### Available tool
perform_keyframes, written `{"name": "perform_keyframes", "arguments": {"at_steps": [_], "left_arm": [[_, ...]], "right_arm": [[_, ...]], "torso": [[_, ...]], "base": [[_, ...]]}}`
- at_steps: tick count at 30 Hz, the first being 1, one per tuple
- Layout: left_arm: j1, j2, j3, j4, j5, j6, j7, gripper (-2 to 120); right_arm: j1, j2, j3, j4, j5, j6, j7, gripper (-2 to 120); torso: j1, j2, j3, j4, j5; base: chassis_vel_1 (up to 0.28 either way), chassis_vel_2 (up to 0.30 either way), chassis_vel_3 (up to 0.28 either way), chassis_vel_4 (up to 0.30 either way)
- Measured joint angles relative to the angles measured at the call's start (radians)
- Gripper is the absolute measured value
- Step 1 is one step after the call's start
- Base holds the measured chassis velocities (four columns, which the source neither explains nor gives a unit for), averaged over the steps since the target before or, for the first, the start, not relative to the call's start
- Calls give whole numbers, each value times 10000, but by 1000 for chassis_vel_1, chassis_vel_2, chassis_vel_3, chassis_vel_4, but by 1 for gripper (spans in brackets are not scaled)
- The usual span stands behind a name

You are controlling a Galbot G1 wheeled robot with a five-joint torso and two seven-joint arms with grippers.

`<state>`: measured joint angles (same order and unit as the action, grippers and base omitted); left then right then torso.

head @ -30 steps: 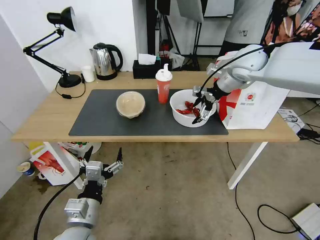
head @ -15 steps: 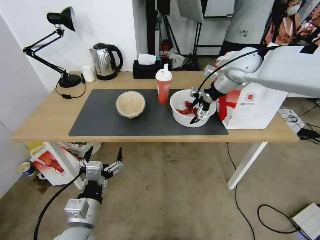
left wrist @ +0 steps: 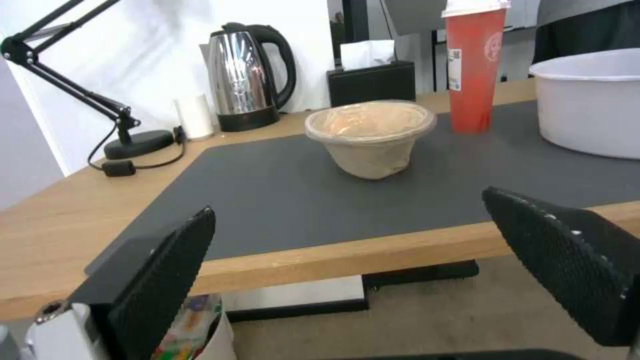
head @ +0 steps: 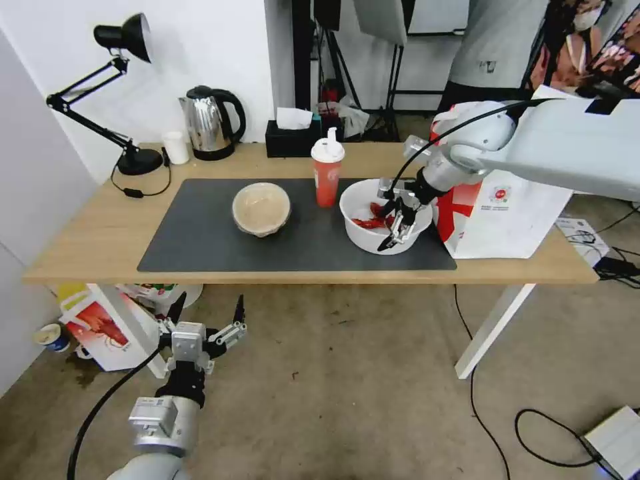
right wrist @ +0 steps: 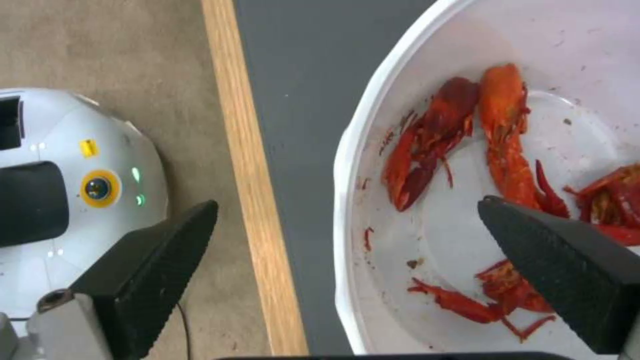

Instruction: Pick up the trash from the table and place it into the takeout bag.

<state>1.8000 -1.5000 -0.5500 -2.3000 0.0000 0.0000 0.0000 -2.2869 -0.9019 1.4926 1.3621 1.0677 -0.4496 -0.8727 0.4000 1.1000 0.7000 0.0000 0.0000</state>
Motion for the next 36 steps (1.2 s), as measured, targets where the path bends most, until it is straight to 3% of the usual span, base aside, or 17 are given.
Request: {"name": "perform_keyframes", "arguments": {"at_steps": [8,14,26,36], "left_arm": [[0,0,0,0,0,0,0,100],[0,0,0,1,0,0,0,100],[1,0,0,0,0,0,0,100],[0,0,0,0,0,0,0,100]], "right_arm": [[-346,-152,109,-276,-203,12,-60,100],[-417,-246,151,-447,-223,14,-138,90],[-447,-254,231,-567,-251,0,-306,52],[-312,-199,228,-492,-248,-5,-407,13]], "torso": [[0,0,0,0,0],[0,0,0,0,0],[0,0,0,0,0],[0,0,0,0,0]], "base": [[0,0,0,0],[0,0,0,0],[0,0,0,0],[0,0,0,0]]}}
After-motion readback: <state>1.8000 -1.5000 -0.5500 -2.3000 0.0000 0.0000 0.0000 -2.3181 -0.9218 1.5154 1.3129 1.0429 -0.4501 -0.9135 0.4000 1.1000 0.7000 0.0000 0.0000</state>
